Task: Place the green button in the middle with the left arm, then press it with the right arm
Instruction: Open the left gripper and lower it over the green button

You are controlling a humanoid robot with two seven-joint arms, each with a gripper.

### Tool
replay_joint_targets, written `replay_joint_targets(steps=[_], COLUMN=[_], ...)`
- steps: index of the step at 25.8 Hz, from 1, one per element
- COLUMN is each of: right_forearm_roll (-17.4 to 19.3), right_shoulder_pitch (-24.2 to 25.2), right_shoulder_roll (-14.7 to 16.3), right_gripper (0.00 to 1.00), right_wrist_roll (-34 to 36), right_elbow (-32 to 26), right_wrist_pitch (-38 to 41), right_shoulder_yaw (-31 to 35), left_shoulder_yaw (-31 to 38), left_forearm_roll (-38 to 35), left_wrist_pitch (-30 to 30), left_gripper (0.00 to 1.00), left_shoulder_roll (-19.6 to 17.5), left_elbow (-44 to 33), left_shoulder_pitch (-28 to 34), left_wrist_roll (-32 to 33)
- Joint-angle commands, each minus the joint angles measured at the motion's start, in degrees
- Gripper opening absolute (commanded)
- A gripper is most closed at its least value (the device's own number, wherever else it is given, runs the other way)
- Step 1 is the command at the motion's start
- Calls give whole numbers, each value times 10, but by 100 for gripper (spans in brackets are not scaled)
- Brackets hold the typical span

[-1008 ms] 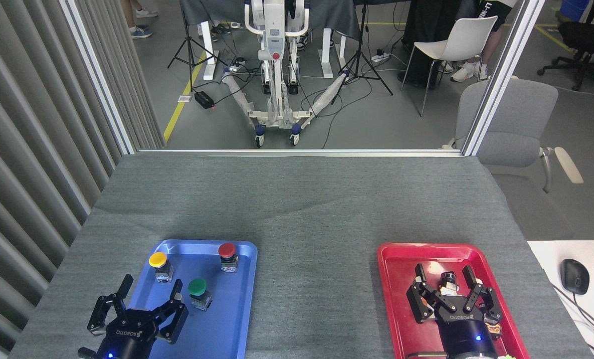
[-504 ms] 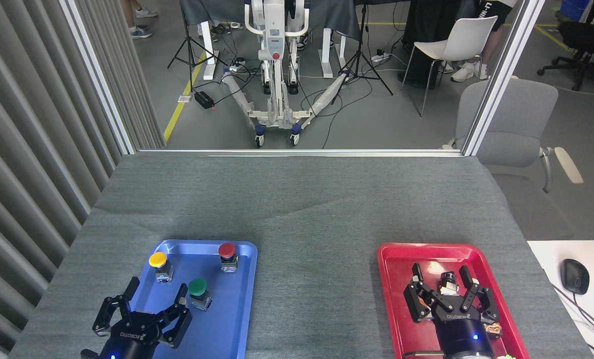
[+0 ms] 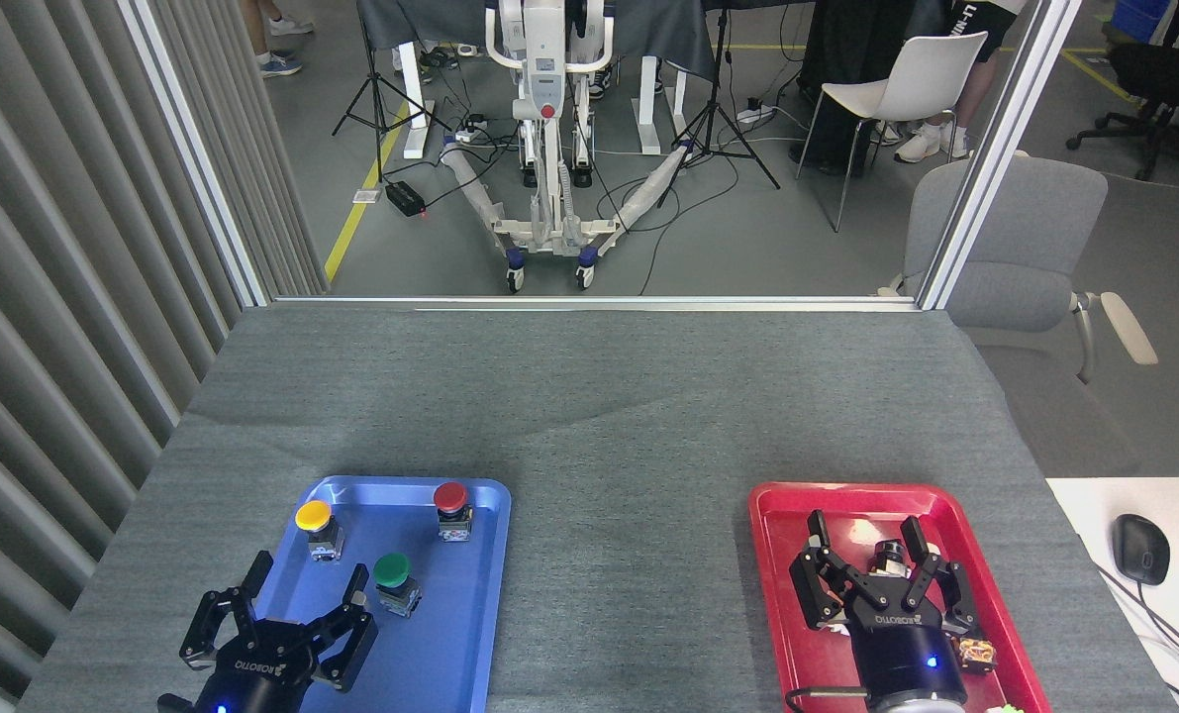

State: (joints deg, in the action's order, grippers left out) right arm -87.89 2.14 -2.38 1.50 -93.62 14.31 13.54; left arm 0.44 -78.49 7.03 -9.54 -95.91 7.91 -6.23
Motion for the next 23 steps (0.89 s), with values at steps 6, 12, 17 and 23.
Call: replay_joint_targets(steps=[6, 12, 17, 23], right_forearm_roll=[-1, -1, -1, 0], right_shoulder_pitch=[6, 5, -8, -5], right_shoulder_roll=[0, 5, 10, 30], right_gripper=[100, 100, 100, 100], right_wrist_roll=[-1, -4, -14, -12], right_elbow=[-3, -9, -10, -8], right_wrist_pitch=[1, 2, 3, 25], right_shoulder_yaw=[-1, -1, 0, 4], left_shoulder_yaw=[-2, -14, -35, -84], left_forearm_roll=[1, 0, 0, -2], left_wrist_pitch=[-22, -28, -35, -45], left_gripper=[100, 100, 100, 100], left_shoulder_roll=[-3, -2, 0, 6], left_elbow=[1, 28, 53, 129], left_shoulder_pitch=[8, 16, 15, -21], left_wrist_roll=[-3, -4, -5, -10])
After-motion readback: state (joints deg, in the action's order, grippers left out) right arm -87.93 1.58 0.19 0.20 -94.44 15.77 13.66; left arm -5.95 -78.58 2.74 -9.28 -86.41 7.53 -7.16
